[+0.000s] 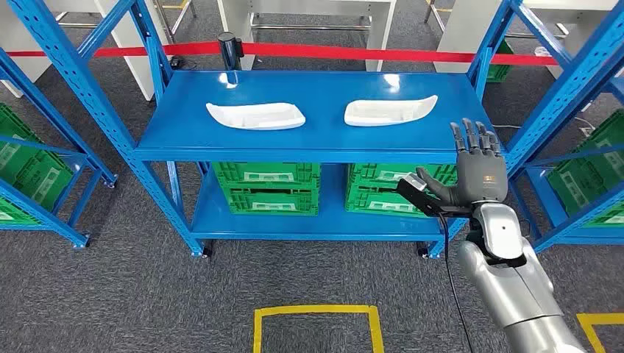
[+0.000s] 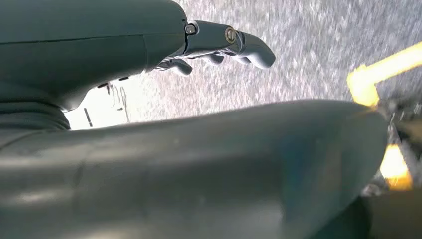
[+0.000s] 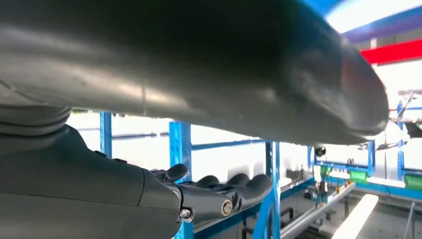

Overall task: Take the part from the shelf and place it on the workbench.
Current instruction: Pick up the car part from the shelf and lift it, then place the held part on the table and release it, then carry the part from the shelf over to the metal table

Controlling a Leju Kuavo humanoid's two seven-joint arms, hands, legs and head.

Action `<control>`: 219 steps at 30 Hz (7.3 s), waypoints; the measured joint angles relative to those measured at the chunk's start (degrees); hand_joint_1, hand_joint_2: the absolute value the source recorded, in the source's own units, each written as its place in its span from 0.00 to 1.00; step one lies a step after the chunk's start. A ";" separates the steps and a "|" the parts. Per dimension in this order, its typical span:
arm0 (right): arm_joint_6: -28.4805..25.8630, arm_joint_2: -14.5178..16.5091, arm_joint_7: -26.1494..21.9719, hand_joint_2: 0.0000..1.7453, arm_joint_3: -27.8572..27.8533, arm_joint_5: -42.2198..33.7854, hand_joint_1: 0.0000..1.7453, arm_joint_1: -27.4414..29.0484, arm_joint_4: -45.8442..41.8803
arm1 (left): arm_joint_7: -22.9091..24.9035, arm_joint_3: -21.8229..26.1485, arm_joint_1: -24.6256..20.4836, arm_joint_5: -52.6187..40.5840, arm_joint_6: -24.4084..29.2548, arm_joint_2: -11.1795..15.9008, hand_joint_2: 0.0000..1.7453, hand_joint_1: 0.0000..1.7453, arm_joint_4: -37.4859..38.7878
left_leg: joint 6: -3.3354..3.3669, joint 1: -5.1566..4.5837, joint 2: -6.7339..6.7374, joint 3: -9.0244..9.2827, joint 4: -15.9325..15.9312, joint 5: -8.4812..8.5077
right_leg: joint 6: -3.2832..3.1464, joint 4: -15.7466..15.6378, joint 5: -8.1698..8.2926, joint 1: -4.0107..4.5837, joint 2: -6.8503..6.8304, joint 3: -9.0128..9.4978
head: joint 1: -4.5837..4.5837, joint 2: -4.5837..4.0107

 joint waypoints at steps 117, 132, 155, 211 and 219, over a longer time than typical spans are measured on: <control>14.82 9.23 -8.42 1.00 18.03 -19.49 1.00 -5.40 17.23 | -1.50 0.08 -1.03 0.07 0.41 -0.89 1.00 0.00 -0.11 | -1.84 -0.86 -0.51 5.08 -1.53 -3.18 | -2.28 -8.43 9.27 0.42 0.29 -0.99 | -0.42 0.00; 13.68 9.34 -9.58 1.00 17.69 -21.79 1.00 -5.88 17.80 | -1.22 1.18 -0.98 1.40 1.74 -0.89 1.00 0.00 -0.11 | -1.84 -0.86 -0.51 5.10 -1.53 -3.18 | -2.27 -8.47 9.28 0.43 0.29 -0.95 | -0.42 0.00; 3.66 8.94 -14.47 1.00 12.32 -26.86 1.00 7.86 -18.07 | -0.66 1.27 -1.99 0.30 2.69 -0.74 1.00 0.00 -0.34 | -4.16 0.89 -0.14 2.46 -0.29 -1.36 | -1.42 -5.97 6.85 -1.28 0.75 -0.83 | -0.55 0.00; 3.88 9.50 -33.82 1.00 4.33 -52.83 1.00 28.37 -25.33 | -4.14 8.08 0.02 7.48 5.38 0.02 1.00 0.00 -0.39 | 0.68 -1.53 0.42 2.03 -0.97 -1.26 | -1.54 4.23 5.78 0.69 -0.32 -4.12 | -0.94 0.00; 5.08 10.92 -35.52 1.00 -1.20 -54.19 1.00 34.56 -27.98 | -3.75 8.18 -0.61 4.80 4.80 0.01 1.00 0.00 -0.48 | -1.73 -1.65 0.34 -0.26 1.43 -1.91 | -4.13 -10.22 6.40 1.24 -0.67 3.85 | -0.76 0.00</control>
